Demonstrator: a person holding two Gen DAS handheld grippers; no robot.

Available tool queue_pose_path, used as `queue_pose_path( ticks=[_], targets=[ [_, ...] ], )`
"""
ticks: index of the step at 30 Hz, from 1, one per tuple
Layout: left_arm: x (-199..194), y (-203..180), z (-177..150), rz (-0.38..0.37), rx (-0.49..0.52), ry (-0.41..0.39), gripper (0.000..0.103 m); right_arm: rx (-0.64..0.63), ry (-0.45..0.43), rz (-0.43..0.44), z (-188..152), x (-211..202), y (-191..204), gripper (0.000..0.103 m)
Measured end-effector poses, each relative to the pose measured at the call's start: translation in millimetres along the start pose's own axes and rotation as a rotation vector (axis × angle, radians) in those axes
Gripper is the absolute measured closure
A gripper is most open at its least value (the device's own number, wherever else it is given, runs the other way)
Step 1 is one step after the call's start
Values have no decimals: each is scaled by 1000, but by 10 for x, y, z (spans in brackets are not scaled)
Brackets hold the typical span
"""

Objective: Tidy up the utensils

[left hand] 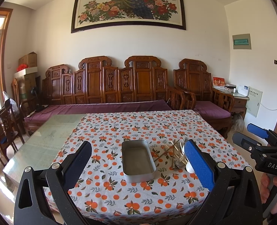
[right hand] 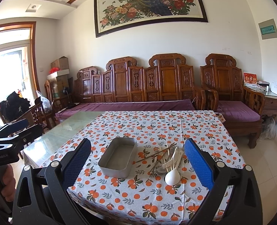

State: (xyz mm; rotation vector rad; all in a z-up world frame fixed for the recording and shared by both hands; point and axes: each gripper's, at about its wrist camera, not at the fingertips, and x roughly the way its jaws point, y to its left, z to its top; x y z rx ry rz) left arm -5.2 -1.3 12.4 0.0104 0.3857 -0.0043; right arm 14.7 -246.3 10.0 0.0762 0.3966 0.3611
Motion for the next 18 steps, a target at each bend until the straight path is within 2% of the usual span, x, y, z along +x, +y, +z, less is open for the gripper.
queue_pose_path(
  ticks=[18],
  targets=[
    [6,-10,16,-9,-4,9,7,0,3,0,15,-2,22,3]
  ],
)
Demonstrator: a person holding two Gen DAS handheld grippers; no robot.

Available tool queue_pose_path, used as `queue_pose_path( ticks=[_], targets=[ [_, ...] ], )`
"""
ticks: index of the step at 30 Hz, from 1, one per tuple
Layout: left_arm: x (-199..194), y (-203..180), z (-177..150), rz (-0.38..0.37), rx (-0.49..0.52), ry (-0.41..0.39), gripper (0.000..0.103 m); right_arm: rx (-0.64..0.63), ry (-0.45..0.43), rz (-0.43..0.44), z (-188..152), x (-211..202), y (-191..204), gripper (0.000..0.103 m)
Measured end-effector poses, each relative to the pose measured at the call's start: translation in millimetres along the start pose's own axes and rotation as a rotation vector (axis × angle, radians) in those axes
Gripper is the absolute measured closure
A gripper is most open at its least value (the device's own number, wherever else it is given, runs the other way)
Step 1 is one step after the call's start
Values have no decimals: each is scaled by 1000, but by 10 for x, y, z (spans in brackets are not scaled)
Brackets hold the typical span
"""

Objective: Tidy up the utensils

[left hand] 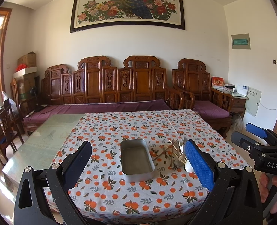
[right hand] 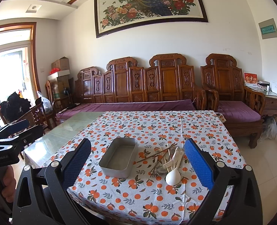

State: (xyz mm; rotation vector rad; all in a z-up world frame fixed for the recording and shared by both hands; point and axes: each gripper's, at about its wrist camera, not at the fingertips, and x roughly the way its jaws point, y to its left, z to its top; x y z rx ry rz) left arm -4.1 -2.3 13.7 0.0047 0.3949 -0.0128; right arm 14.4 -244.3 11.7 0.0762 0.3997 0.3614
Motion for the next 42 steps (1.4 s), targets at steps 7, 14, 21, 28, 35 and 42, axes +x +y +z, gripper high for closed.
queue_pose_path(
  ticks=[7,14,21,28,35,42],
  targets=[
    [182,10,-87,-7,0,51,7,11,23,-7,-88,106,-73,3],
    [435,-12,-228,-27,8,122,7,29,53,-22,-201,281,-250,3],
    [716,-68,-368,-65,33,186,7,39,98,-41,-334,553,-443,3],
    [1050,-128,-433,-90,81,231,7,42,143,-55,-477,868,-670,3],
    [1413,-136,-455,-146,96,287,7,55,203,-67,-593,1215,-926,19],
    [1759,-211,-465,-197,109,340,7,68,251,-76,-654,1532,-1125,28]
  ],
)
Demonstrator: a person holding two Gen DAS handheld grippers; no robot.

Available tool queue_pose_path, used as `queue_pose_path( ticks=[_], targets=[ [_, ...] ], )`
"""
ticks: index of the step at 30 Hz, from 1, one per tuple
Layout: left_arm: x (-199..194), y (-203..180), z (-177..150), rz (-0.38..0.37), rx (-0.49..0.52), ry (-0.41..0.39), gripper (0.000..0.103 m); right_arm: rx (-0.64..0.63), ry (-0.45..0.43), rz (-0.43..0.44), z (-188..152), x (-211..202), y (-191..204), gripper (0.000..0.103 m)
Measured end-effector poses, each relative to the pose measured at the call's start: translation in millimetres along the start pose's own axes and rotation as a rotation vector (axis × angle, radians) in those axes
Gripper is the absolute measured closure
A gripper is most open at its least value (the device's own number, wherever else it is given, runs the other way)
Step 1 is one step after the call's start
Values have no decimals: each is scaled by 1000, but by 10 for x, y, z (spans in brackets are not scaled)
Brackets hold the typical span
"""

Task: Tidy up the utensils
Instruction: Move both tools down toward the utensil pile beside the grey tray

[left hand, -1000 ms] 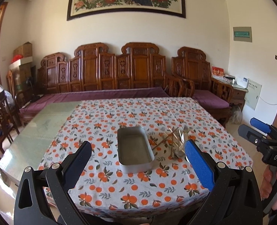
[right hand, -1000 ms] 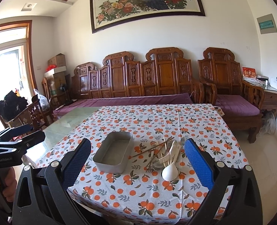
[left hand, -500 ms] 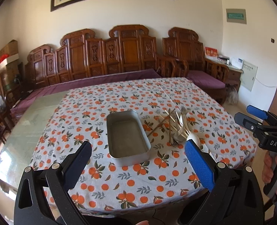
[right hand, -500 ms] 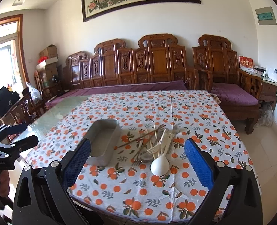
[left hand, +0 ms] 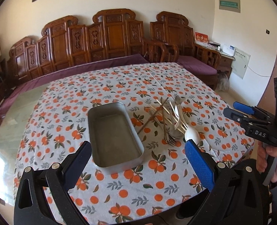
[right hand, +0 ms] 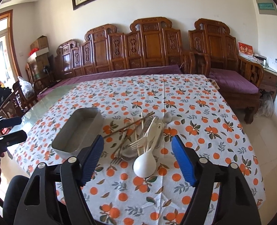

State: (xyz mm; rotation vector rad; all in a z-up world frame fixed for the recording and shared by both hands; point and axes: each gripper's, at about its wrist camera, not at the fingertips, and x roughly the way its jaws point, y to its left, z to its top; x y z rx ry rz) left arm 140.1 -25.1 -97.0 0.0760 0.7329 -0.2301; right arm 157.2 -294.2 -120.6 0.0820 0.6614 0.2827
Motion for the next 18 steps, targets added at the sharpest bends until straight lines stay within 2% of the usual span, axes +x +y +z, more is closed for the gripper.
queue_pose_path(
  ticks=[6,9,14,16,18],
  targets=[
    [329,-61,92,-42,7,33,7,29,45,-17,89,353,-203,35],
    [526,-100,149,-61,21,53,11,47,64,-25,145,560,-329,40],
    [883,-138,220,-94,21,106,27,60,104,-28,183,909,-485,47],
    [1040,-154,238,-110,11,130,29,66,121,-26,162,1032,-532,48],
    [1182,-194,245,-115,15,154,39,81,139,-19,112,1115,-572,50]
  ],
)
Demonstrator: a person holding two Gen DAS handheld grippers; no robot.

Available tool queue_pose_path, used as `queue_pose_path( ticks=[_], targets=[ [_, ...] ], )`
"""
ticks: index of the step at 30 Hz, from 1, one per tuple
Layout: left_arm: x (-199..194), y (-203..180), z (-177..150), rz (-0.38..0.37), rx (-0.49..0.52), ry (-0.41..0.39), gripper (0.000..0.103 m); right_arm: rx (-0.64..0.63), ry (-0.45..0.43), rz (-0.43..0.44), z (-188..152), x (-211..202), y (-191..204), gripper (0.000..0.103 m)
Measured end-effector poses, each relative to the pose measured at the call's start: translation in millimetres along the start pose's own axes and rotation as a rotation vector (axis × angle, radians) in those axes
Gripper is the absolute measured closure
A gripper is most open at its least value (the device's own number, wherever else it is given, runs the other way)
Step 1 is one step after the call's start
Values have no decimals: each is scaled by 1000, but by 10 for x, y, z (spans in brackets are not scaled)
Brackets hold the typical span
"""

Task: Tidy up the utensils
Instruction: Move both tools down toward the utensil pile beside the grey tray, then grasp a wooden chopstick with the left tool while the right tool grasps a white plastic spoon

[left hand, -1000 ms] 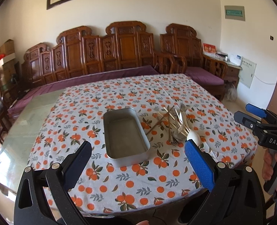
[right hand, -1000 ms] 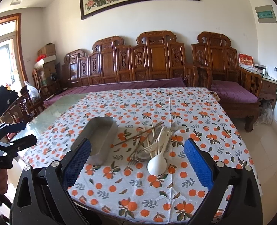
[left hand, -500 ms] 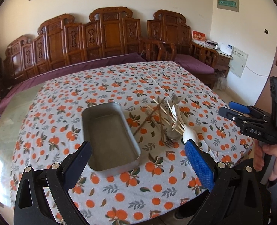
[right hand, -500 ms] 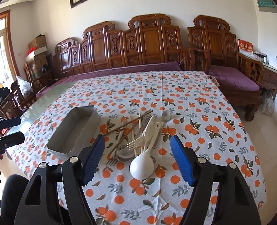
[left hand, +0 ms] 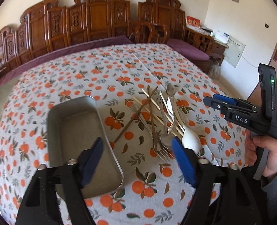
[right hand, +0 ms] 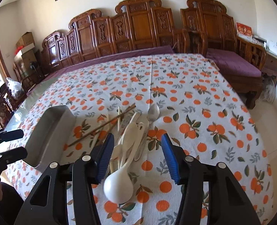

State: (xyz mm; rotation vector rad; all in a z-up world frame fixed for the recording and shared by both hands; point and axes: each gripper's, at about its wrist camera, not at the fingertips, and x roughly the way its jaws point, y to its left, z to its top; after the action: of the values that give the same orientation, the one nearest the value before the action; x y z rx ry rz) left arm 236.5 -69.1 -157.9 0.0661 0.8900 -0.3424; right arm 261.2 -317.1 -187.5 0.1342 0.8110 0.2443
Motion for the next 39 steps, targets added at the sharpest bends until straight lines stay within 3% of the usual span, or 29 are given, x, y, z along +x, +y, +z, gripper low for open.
queue_pose_path(
  ticks=[14,17,22,27,31,35,39],
  targets=[
    [1003,-167,189,-41,6,161,77,41,56,28,-83,266,-142,51],
    [1123,-167,249,-37,-3,169,77,44,55,29,-79,278,-142,51],
    [1264,-138,427,32,34,160,77,62,52,41,-65,278,-163,51],
    [1493,-83,529,83,82,216,77,76,56,52,-64,294,-184,51],
    [1578,-73,544,60,80,258,77,83,56,60,-61,297,-194,51],
    [1597,-106,532,56,102,269,91,86,59,64,-62,304,-186,51],
    [1572,-97,537,57,99,271,98,78,62,63,-67,310,-174,51]
  ],
)
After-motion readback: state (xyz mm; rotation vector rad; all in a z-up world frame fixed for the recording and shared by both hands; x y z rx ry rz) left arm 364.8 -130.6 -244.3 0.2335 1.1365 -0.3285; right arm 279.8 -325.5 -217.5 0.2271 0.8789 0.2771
